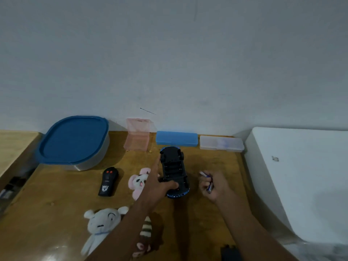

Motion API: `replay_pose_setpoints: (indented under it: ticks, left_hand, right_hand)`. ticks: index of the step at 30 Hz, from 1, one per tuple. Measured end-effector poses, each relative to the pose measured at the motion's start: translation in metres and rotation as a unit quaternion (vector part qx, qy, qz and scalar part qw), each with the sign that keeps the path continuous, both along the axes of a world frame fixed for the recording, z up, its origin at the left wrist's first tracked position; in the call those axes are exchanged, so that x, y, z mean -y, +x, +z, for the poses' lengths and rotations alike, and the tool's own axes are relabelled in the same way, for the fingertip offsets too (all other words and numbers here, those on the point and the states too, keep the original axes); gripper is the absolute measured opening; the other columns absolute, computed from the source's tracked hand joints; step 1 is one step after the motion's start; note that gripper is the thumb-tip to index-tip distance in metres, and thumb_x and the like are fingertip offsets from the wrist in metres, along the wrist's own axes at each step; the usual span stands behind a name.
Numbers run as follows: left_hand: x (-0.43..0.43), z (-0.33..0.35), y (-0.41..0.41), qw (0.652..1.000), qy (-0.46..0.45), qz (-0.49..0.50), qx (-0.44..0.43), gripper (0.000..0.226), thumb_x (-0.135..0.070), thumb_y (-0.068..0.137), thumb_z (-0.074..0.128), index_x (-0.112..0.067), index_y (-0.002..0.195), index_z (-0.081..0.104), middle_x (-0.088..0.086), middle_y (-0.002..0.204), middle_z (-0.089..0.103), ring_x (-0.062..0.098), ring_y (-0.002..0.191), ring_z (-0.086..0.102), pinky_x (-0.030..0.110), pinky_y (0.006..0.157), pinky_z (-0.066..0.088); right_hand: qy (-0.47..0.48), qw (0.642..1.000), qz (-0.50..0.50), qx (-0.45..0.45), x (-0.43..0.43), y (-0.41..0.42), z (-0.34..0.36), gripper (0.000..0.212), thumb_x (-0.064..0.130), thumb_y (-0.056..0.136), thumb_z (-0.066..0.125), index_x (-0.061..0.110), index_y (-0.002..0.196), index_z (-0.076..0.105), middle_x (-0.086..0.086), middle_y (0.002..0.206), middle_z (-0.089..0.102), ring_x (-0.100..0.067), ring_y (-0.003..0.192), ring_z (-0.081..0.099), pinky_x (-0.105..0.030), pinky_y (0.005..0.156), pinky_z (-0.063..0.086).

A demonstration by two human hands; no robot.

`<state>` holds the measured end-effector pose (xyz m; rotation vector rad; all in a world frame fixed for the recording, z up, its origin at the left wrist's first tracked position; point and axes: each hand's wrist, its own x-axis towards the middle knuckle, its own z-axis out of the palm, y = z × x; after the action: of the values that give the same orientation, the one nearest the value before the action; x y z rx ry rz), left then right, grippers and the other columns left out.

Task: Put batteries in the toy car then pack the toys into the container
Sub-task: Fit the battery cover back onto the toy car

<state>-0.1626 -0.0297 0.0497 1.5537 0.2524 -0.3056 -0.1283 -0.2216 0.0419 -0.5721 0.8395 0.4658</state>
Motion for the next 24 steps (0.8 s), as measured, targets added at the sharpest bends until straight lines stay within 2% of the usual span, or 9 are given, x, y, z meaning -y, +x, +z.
replay_pose_setpoints:
  ticks: [2, 4, 9, 11, 14, 17, 20, 22, 24]
  left_hand:
    - [0.000, 0.002, -0.009, 1.000, 0.005, -0.024, 0.011, 0.105, 0.008, 0.075, 0.070, -0.049, 0.146, 0.021, 0.013, 0.115, 0.067, 0.026, 0.101, 0.068, 0.039, 0.085, 0.056]
    - [-0.001, 0.006, -0.018, 0.999, -0.008, -0.043, 0.015, 0.103, 0.009, 0.073, 0.070, -0.054, 0.142, 0.026, 0.008, 0.119, 0.067, 0.025, 0.104, 0.068, 0.042, 0.090, 0.055]
    - [-0.004, 0.010, -0.046, 0.996, -0.033, -0.074, 0.024, 0.101, 0.007, 0.068, 0.072, -0.051, 0.139, 0.031, -0.005, 0.117, 0.068, 0.021, 0.108, 0.066, 0.046, 0.095, 0.053]
    - [-0.006, 0.008, -0.058, 0.995, -0.032, -0.089, 0.031, 0.100, 0.006, 0.068, 0.072, -0.052, 0.138, 0.031, -0.009, 0.113, 0.070, 0.017, 0.106, 0.067, 0.044, 0.095, 0.053]
    - [-0.012, 0.004, -0.079, 0.994, -0.025, -0.105, 0.033, 0.097, -0.002, 0.061, 0.074, -0.052, 0.135, 0.037, -0.012, 0.116, 0.069, 0.015, 0.109, 0.066, 0.047, 0.097, 0.052]
    - [-0.020, -0.001, -0.096, 0.991, -0.029, -0.124, 0.032, 0.098, 0.003, 0.064, 0.072, -0.047, 0.140, 0.036, -0.010, 0.121, 0.067, 0.015, 0.110, 0.064, 0.043, 0.096, 0.052]
    - [-0.024, -0.003, -0.109, 0.992, -0.028, -0.126, 0.005, 0.107, 0.008, 0.067, 0.073, -0.042, 0.149, 0.025, -0.003, 0.135, 0.059, 0.017, 0.115, 0.061, 0.039, 0.092, 0.054]
    - [-0.024, -0.004, -0.117, 0.992, -0.020, -0.125, 0.000, 0.105, 0.008, 0.070, 0.074, -0.042, 0.148, 0.024, -0.004, 0.135, 0.057, 0.015, 0.115, 0.060, 0.029, 0.082, 0.055]
    - [-0.023, -0.003, -0.122, 0.992, -0.016, -0.124, 0.002, 0.101, 0.007, 0.071, 0.073, -0.043, 0.146, 0.027, -0.007, 0.132, 0.058, 0.012, 0.113, 0.060, 0.027, 0.082, 0.055]
  right_hand:
    - [0.014, 0.998, -0.057, -0.017, -0.002, -0.018, 0.009, 0.016, 0.006, 0.097, 0.036, 0.007, 0.082, 0.043, -0.001, 0.042, 0.036, -0.009, 0.028, 0.034, -0.013, 0.029, 0.031]
    - [0.030, 0.995, -0.088, -0.034, -0.004, -0.037, 0.014, 0.018, 0.002, 0.095, 0.036, 0.007, 0.079, 0.042, -0.003, 0.041, 0.036, -0.010, 0.027, 0.035, -0.013, 0.028, 0.031]
    - [0.067, 0.991, -0.112, -0.031, -0.014, -0.077, 0.013, 0.032, 0.012, 0.101, 0.035, 0.014, 0.070, 0.034, 0.000, 0.037, 0.026, -0.009, 0.022, 0.022, -0.016, 0.024, 0.017]
    - [0.049, 0.991, -0.127, -0.013, -0.019, -0.092, 0.015, 0.032, 0.010, 0.100, 0.034, 0.016, 0.069, 0.033, 0.001, 0.042, 0.027, -0.009, 0.023, 0.022, -0.016, 0.025, 0.016]
    - [0.016, 0.990, -0.138, 0.011, -0.027, -0.117, 0.023, 0.025, 0.008, 0.098, 0.035, 0.010, 0.075, 0.043, 0.001, 0.059, 0.029, -0.007, 0.026, 0.025, -0.016, 0.026, 0.018]
    - [-0.012, 0.993, -0.108, 0.054, -0.027, -0.140, 0.029, 0.015, 0.007, 0.093, 0.039, 0.008, 0.080, 0.047, -0.001, 0.051, 0.036, -0.007, 0.029, 0.026, -0.017, 0.025, 0.020]
    - [-0.031, 0.991, -0.041, 0.127, -0.026, -0.157, 0.038, 0.006, 0.006, 0.092, 0.044, 0.008, 0.088, 0.048, -0.004, 0.064, 0.043, -0.005, 0.033, 0.026, -0.017, 0.025, 0.023]
    - [-0.058, 0.986, -0.002, 0.159, -0.024, -0.167, 0.040, 0.008, 0.010, 0.097, 0.044, 0.008, 0.092, 0.050, -0.005, 0.070, 0.045, -0.004, 0.034, 0.026, -0.016, 0.026, 0.023]
    - [-0.113, 0.976, 0.044, 0.178, -0.022, -0.172, 0.040, 0.017, 0.019, 0.099, 0.046, 0.008, 0.088, 0.054, -0.005, 0.071, 0.043, -0.004, 0.035, 0.025, -0.016, 0.028, 0.023]
